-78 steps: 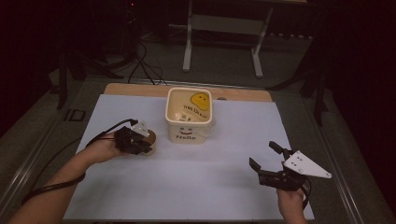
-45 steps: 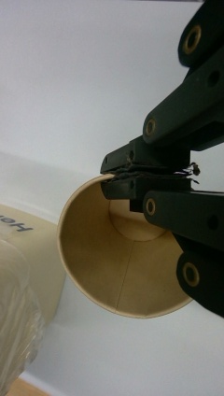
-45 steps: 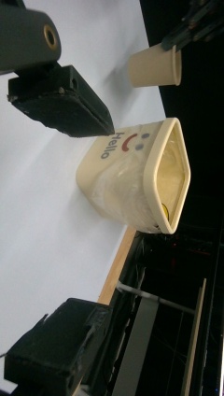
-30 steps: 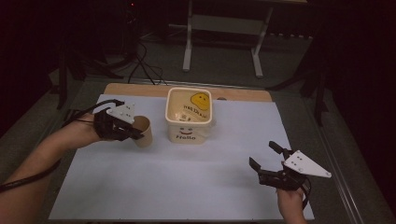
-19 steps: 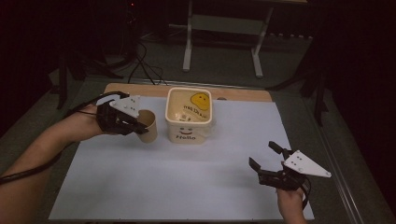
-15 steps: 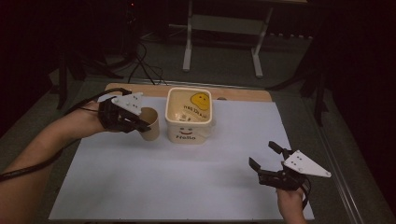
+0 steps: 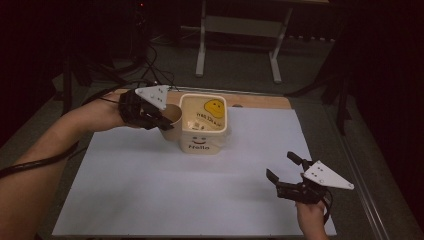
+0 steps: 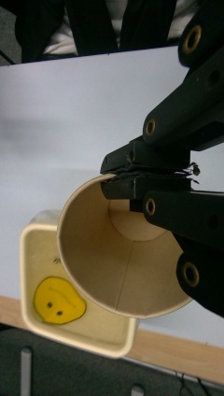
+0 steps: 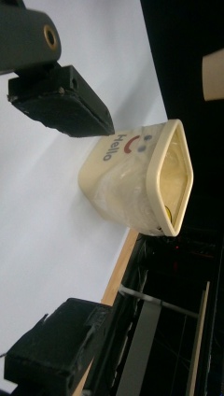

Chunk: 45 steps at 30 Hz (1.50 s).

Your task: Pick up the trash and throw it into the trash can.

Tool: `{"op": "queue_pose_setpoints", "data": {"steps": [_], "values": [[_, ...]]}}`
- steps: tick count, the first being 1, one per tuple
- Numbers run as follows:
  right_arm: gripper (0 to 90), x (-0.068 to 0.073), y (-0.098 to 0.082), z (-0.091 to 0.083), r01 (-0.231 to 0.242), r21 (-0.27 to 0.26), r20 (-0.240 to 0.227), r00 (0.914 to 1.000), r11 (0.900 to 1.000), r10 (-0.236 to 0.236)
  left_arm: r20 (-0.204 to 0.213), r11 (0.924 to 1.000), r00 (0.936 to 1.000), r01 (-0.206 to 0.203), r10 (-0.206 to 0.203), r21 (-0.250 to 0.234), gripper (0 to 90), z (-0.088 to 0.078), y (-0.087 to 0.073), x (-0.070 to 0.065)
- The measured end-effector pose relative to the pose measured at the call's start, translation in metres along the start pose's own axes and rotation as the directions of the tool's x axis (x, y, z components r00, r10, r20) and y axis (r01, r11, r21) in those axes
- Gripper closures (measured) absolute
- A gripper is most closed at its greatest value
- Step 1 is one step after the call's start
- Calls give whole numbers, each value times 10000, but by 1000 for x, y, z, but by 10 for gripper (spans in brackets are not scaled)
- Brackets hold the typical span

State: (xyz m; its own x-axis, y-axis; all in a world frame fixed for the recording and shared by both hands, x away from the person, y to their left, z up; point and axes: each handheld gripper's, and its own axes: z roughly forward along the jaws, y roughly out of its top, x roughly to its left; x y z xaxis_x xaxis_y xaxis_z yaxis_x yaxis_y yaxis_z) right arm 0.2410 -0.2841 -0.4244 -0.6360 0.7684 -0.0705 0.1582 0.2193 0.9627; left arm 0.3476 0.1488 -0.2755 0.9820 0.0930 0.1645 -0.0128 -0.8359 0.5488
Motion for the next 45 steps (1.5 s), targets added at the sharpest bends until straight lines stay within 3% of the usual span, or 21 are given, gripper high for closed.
{"op": "queue_pose_setpoints", "data": {"steps": [21,29,35,39,45], "values": [[119,0,-1,0,12,-23,9,10000,10000,-12,-14,9981,9982,-593,593,166,884,4,50,32],[119,0,-1,0,-23,-23,-37,10000,10000,23,83,9973,9980,-635,633,360,883,11,65,48],[119,0,-1,0,-28,-10,-44,10000,10000,28,169,9974,9983,-573,566,448,883,19,70,58],[119,-1,-2,0,-49,7,-83,10000,10000,49,208,9951,9971,-738,725,665,883,26,72,63],[119,0,-2,0,-39,8,-82,10000,10000,39,197,9959,9981,-599,587,672,881,34,74,72]]}}
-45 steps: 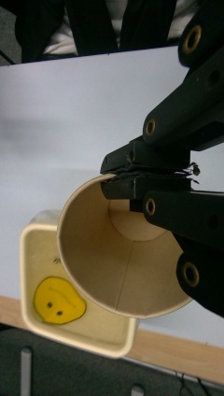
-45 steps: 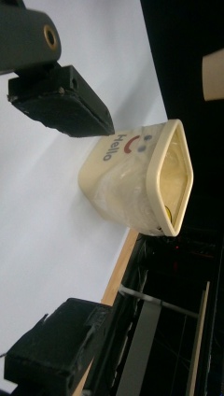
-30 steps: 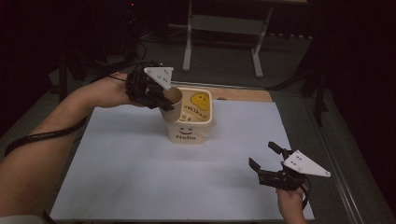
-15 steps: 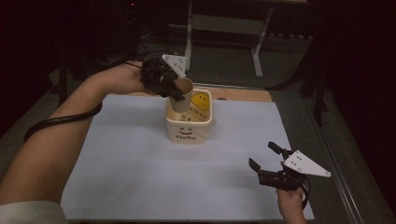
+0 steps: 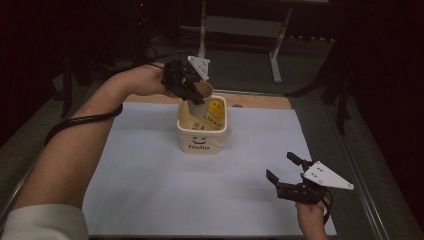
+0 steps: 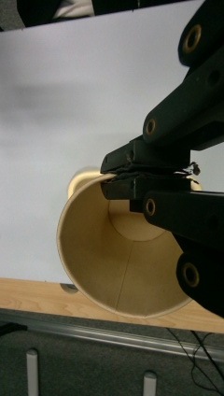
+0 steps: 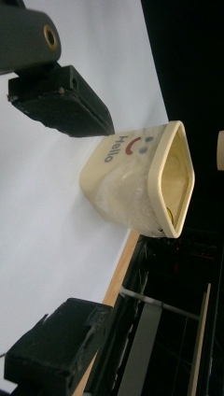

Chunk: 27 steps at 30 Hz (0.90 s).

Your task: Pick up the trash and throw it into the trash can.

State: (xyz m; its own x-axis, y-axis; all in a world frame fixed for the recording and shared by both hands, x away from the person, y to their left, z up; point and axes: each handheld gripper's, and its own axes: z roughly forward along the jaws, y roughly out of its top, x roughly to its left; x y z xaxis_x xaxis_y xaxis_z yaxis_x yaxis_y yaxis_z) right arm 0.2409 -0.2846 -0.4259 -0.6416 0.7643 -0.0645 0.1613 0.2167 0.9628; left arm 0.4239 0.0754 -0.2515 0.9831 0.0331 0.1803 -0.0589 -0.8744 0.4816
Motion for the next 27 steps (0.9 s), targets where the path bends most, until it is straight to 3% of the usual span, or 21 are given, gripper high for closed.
{"op": "queue_pose_setpoints", "data": {"steps": [15,18,19,21,27], "values": [[119,0,-1,1,-4,90,-80,10000,10000,5,-192,9999,9998,-57,60,157,876,18,3,20],[119,0,-1,1,5,96,-91,10000,10000,-4,-377,9993,9991,196,-184,303,825,20,2,19],[119,0,-1,2,15,95,-100,9999,10000,-14,-239,9985,9985,503,-498,197,782,20,2,20],[119,0,-1,2,0,99,-106,9999,10000,1,-348,9945,9940,1039,-1034,114,690,18,1,20],[119,1,0,2,42,82,-120,9999,10000,-41,-334,9899,9895,1403,-1409,-207,599,7,-2,16]]}}
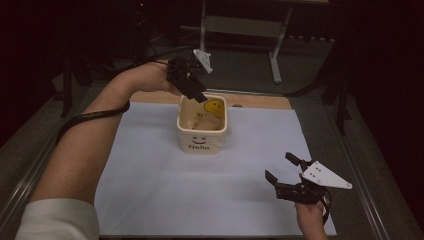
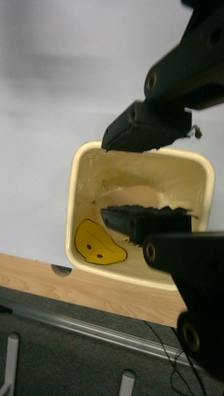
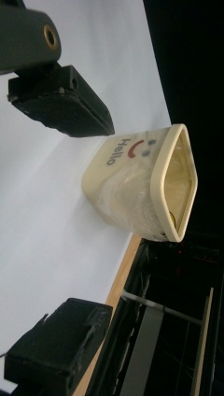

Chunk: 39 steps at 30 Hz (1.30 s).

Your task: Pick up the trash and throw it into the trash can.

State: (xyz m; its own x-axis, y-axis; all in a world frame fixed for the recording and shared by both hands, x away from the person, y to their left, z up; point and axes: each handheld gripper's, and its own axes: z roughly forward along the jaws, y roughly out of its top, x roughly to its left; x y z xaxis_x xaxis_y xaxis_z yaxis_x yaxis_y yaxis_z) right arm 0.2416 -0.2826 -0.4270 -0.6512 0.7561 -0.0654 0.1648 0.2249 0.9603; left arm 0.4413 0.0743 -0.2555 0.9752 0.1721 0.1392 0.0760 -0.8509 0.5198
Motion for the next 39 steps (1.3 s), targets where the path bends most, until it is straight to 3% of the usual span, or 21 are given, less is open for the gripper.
{"op": "queue_pose_setpoints", "data": {"steps": [4,9,17,22,25,26,28,29,30,31,33,37,39], "values": [[119,0,0,0,-16,23,-2,10000,10000,16,-142,9996,9997,204,-207,-215,542,-9,-4,-6],[119,1,0,1,13,13,-2,10000,10000,-13,-320,9976,9981,514,-530,-474,403,-20,-12,-15],[119,2,1,1,39,34,0,10000,10000,-39,-460,9881,9916,1160,-1211,-1006,195,-35,-33,-30],[119,3,2,1,58,3,-25,10000,10000,-58,-491,9828,9877,1415,-1481,-1185,150,-41,-51,-46],[119,4,2,1,87,27,-22,10000,10000,-87,-401,9807,9855,1595,-1650,-1133,114,-43,-61,-55],[119,4,2,1,67,29,-37,10000,10000,-67,-154,9783,9847,1708,-1737,-1172,96,-43,-65,-57],[119,4,2,1,77,30,-22,10000,10000,-77,-202,9763,9820,1843,-1877,-1139,75,-42,-72,-62],[119,4,2,2,66,33,-32,10000,10000,-66,37,9757,9818,1890,-1897,-1107,32,-41,-75,-64],[119,4,2,2,46,36,-26,10000,10000,-46,-293,9750,9810,1869,-1917,-1204,9,-41,-80,-69],[119,4,2,2,45,25,-51,10000,10000,-45,-410,9728,9789,1935,-2001,-1273,9,-41,-83,-71],[119,4,2,2,86,26,-6,10000,10000,-86,-187,9660,9750,2166,-2213,-1416,9,-37,-91,-76],[119,5,2,2,90,40,-41,10000,10000,-90,-72,9649,9741,2230,-2262,-1387,9,-30,-100,-86],[119,5,2,2,99,45,-67,9999,9999,-98,197,9628,9713,2376,-2370,-1289,9,-21,-108,-96]]}}
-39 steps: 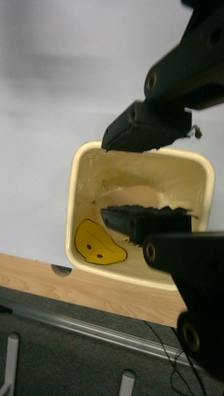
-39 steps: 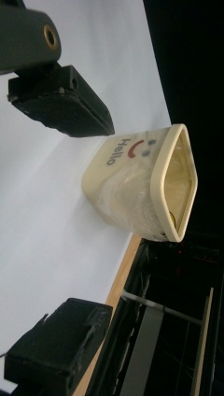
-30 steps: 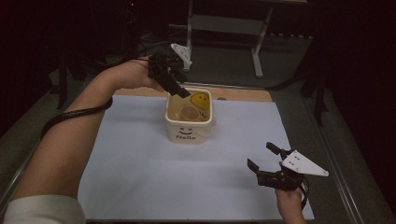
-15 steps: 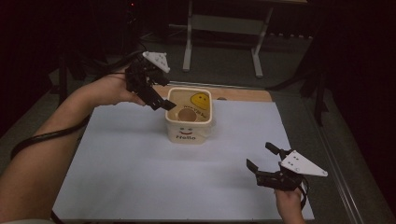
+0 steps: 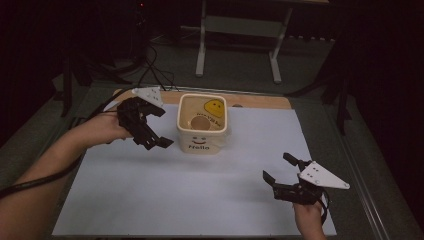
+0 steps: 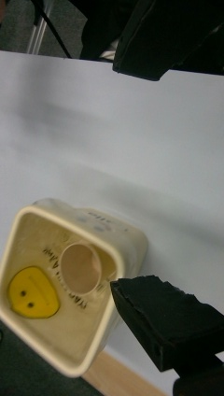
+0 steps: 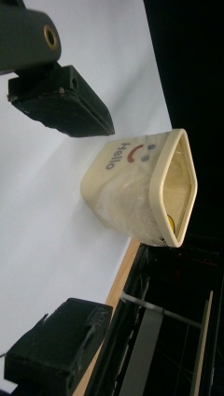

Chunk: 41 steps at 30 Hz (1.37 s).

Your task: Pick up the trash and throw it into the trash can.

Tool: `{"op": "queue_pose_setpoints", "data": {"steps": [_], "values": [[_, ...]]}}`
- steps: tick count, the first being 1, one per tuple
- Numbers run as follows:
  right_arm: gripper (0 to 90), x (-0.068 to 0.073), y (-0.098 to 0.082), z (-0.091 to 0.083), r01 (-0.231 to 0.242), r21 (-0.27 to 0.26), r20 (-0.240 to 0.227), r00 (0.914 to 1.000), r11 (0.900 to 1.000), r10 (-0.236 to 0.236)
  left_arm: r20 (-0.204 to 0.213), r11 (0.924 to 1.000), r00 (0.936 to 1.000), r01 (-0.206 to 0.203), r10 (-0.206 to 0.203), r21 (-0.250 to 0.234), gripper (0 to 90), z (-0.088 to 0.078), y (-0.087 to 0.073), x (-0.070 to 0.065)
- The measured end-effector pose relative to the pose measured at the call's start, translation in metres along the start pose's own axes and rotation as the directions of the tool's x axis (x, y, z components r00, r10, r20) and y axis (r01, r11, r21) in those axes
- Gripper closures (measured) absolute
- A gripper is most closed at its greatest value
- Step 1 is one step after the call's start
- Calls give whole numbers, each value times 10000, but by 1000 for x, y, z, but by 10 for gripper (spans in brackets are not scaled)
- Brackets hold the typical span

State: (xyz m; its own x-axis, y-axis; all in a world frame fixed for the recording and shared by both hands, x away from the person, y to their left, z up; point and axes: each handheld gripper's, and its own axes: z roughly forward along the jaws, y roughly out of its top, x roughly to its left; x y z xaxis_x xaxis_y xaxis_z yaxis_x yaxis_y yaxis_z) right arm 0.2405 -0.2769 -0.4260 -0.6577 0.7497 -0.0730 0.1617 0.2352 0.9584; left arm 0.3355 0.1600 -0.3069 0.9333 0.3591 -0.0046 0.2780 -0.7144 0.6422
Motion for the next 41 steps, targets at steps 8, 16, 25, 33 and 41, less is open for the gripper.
{"op": "queue_pose_setpoints", "data": {"steps": [8,16,25,33,41], "values": [[119,0,0,0,-21,-11,22,10000,10000,21,299,9985,9995,-57,73,-543,9,15,-23,-20],[119,0,0,-1,-14,-33,39,10000,10000,15,498,9899,9986,236,-168,-1395,10,28,-53,-31],[119,0,0,0,19,15,23,10000,10000,-19,701,9812,9963,620,-499,-1828,10,41,-87,-44],[119,1,-1,1,30,1,50,10000,10000,-30,786,9729,9946,833,-677,-2155,10,51,-110,-55],[119,1,-2,2,58,69,8,10000,10000,-58,968,9605,9913,1113,-892,-2552,10,53,-122,-58]]}}
